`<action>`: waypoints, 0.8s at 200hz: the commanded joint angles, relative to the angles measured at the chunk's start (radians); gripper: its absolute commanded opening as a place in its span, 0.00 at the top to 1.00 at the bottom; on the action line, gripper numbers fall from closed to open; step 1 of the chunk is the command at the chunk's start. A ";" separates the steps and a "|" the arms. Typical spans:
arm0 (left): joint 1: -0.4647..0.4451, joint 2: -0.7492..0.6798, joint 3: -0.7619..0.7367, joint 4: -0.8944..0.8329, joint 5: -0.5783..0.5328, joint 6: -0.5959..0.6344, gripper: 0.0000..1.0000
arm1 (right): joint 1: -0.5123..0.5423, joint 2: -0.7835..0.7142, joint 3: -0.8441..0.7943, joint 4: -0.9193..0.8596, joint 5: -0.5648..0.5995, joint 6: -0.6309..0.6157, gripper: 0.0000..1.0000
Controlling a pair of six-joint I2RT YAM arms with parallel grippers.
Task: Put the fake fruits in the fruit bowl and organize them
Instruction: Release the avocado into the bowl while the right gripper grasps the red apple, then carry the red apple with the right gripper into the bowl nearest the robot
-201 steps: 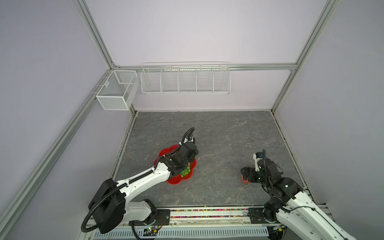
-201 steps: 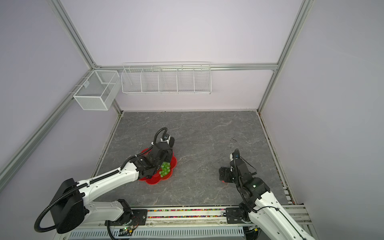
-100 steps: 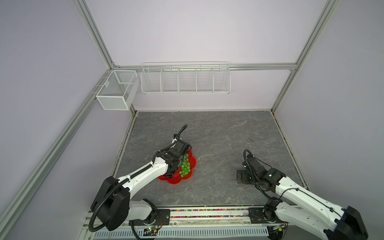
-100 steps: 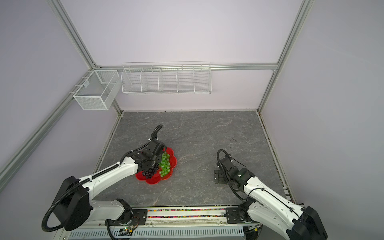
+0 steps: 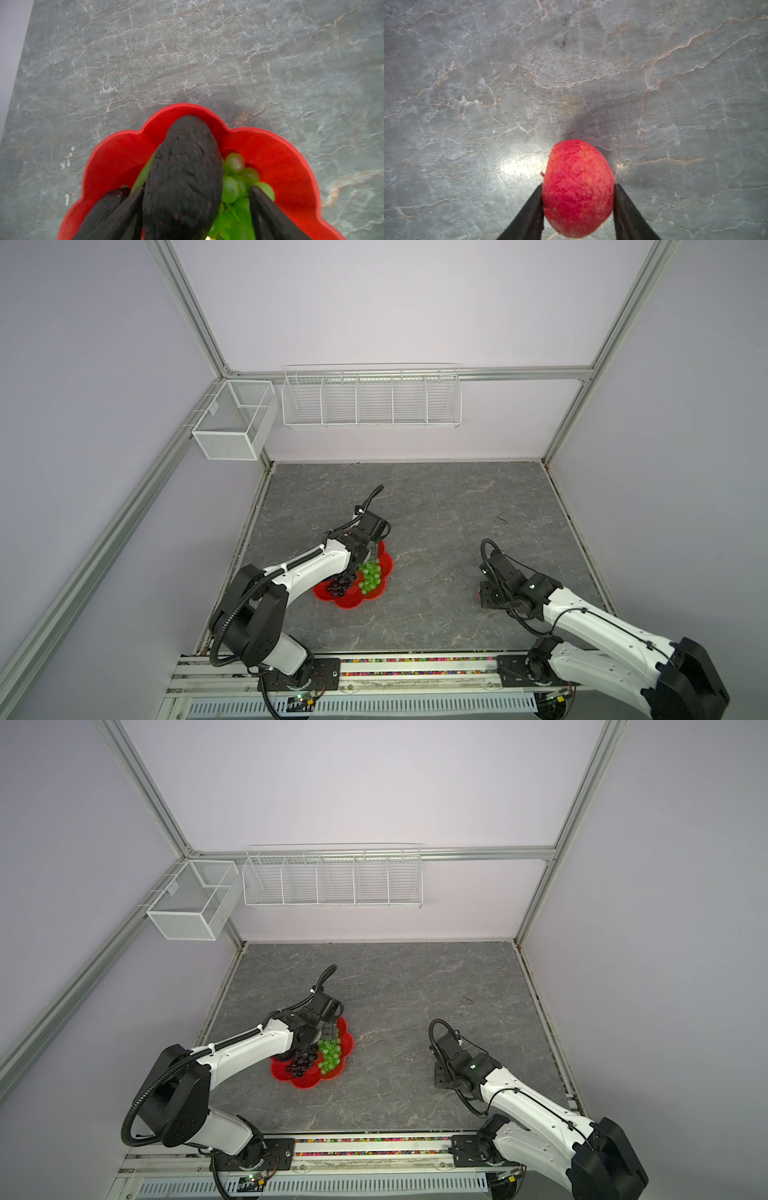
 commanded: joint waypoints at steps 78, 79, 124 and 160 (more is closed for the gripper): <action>0.002 -0.387 -0.076 -0.168 -0.074 -0.122 0.13 | 0.212 0.194 0.331 0.385 -0.269 -0.195 0.54; 0.002 -0.393 -0.076 -0.174 -0.076 -0.126 0.13 | 0.217 0.205 0.336 0.391 -0.272 -0.195 0.54; 0.008 -0.689 -0.158 -0.407 -0.098 -0.348 0.10 | 0.392 0.578 0.617 0.514 -0.349 -0.212 0.54; 0.009 -0.929 -0.193 -0.490 -0.162 -0.407 0.06 | 0.434 0.757 0.740 0.547 -0.381 -0.204 0.54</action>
